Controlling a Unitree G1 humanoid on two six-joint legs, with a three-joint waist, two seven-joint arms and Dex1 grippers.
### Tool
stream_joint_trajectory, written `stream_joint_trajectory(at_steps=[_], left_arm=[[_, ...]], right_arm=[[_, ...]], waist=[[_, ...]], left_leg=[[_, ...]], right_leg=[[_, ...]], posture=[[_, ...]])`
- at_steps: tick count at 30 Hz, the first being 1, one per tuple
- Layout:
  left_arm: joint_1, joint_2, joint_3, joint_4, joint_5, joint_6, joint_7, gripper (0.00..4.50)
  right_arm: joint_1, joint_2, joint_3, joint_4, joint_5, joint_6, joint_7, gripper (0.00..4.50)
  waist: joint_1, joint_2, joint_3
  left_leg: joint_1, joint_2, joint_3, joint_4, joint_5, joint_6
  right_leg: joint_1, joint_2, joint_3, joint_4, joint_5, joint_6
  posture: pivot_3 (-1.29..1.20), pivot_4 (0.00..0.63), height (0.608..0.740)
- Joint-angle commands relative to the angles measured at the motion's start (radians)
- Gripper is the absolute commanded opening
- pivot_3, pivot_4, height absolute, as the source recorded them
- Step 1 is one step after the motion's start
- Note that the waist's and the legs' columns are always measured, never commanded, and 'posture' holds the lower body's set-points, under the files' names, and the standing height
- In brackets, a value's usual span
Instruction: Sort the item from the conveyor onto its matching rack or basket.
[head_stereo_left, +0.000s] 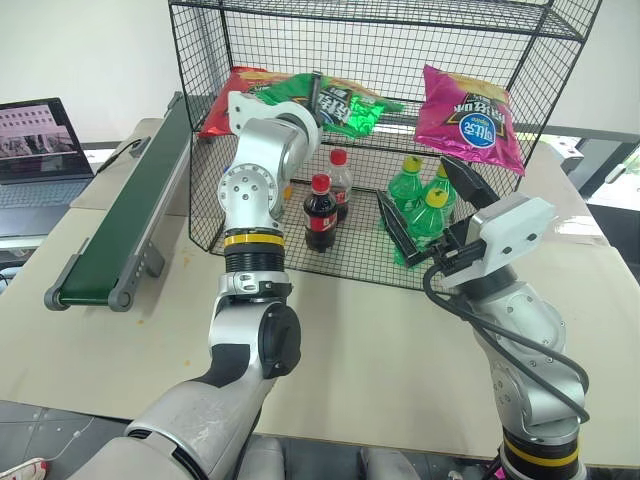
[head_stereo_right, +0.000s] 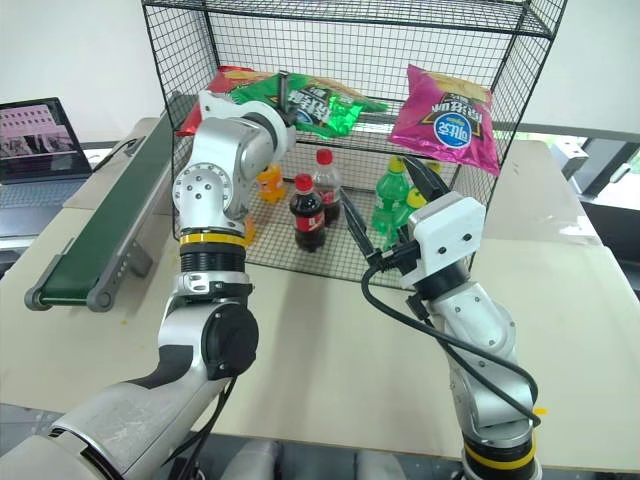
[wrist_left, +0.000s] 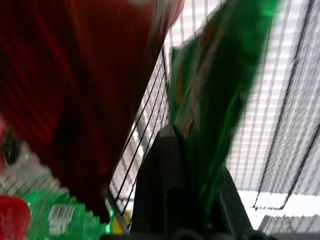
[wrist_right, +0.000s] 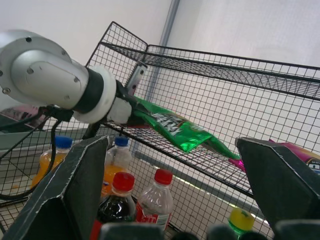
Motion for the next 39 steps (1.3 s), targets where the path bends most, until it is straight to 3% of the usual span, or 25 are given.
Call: stream_joint_trajectory(at_steps=[1, 13, 28, 31, 39], left_arm=[[0.031, -0.162, -0.032, -0.027, -0.016, -0.009, 0.000, 0.07], [0.039, -0.241, -0.097, 0.008, -0.094, 0.000, -0.017, 0.07], [0.056, -0.266, -0.163, 0.030, -0.122, -0.028, -0.028, 0.07], [0.053, -0.268, -0.168, 0.019, -0.145, -0.022, -0.034, 0.78], [0.084, -0.259, -0.200, -0.019, -0.190, -0.002, -0.007, 4.27]], right_arm=[[-0.017, 0.000, -0.007, -0.029, 0.003, -0.009, -0.002, 4.50], [-0.011, -0.001, -0.009, -0.042, -0.002, 0.000, -0.007, 4.50], [-0.017, -0.001, -0.014, -0.066, -0.020, 0.007, -0.026, 4.50], [-0.019, 0.002, -0.010, -0.065, -0.024, 0.007, -0.031, 4.50], [-0.019, 0.001, -0.014, -0.060, -0.020, 0.006, -0.027, 4.50]], waist=[[0.004, 0.000, 0.000], [0.004, 0.000, 0.000], [0.005, 0.000, 0.000], [0.005, 0.000, 0.000], [0.004, 0.000, 0.000]], left_leg=[[0.000, 0.000, 0.000, 0.000, 0.000, 0.000], [0.000, 0.000, 0.000, 0.000, 0.000, 0.000], [0.000, -0.001, 0.000, 0.000, 0.000, 0.000], [0.000, -0.001, 0.000, 0.000, 0.000, 0.000], [0.000, -0.001, 0.000, 0.000, 0.000, 0.000]], right_leg=[[0.000, 0.000, 0.000, 0.000, 0.000, 0.000], [0.000, 0.000, 0.000, 0.000, 0.000, 0.000], [0.000, 0.000, 0.000, 0.000, 0.000, 0.000], [0.000, 0.000, 0.000, 0.000, 0.000, 0.000], [0.000, 0.000, 0.000, 0.000, 0.000, 0.000]], posture=[[0.00, 0.150, 0.740], [0.00, 0.150, 0.740], [0.00, 0.150, 0.740], [0.00, 0.150, 0.740], [0.00, 0.150, 0.740]])
